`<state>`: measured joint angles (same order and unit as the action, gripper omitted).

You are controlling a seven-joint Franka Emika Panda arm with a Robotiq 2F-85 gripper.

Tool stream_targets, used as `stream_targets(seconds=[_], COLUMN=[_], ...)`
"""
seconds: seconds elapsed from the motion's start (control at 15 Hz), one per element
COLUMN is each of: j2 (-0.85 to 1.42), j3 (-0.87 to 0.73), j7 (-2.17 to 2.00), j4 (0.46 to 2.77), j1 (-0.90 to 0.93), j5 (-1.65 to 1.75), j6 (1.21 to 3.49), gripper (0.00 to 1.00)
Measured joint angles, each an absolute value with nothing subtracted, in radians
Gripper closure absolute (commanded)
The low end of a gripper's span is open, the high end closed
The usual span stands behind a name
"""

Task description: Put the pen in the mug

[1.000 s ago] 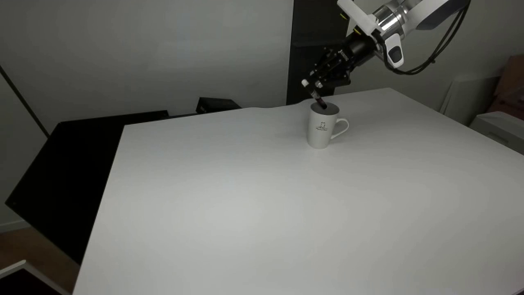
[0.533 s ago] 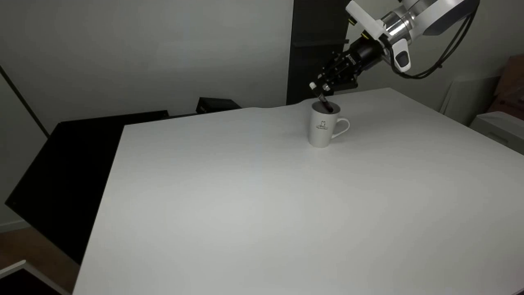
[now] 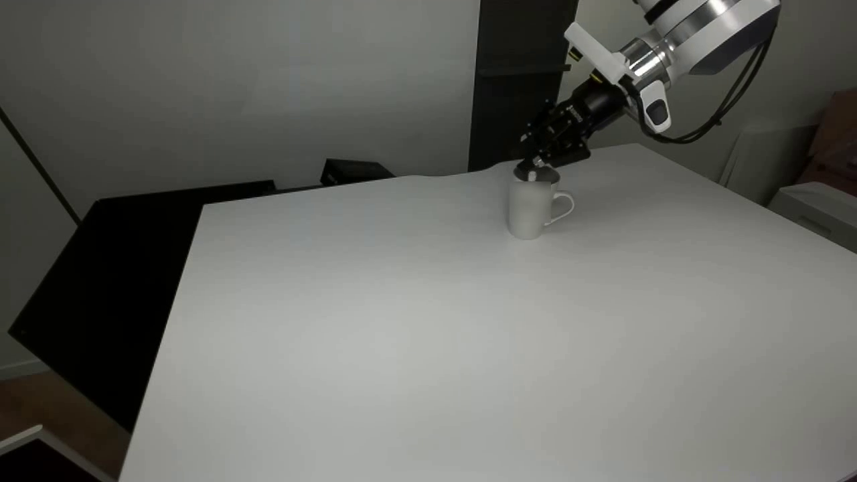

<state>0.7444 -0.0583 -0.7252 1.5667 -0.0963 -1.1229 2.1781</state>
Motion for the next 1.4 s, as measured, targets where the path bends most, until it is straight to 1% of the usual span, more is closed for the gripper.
stream_targets(seconds=[0.2, 0.33, 0.6, 0.8, 1.07, 1.4], j2=[0.73, 0.699, 0.602, 0.534, 0.474, 0.459], j3=[-0.059, -0.062, -0.063, -0.061, -0.05, -0.035], j7=[-0.724, -0.723, -0.723, -0.723, -0.7, -0.558], j4=[1.565, 1.567, 1.594, 1.612, 1.613, 1.591], j1=[-0.067, -0.034, 0.032, 0.063, 0.076, 0.076], j5=[-1.056, -0.963, -0.744, -0.57, -0.375, -0.25], j6=[2.178, 2.176, 2.14, 2.072, 1.907, 1.677], gripper=[0.06, 0.01, 0.0, 0.0, 0.0, 0.0])
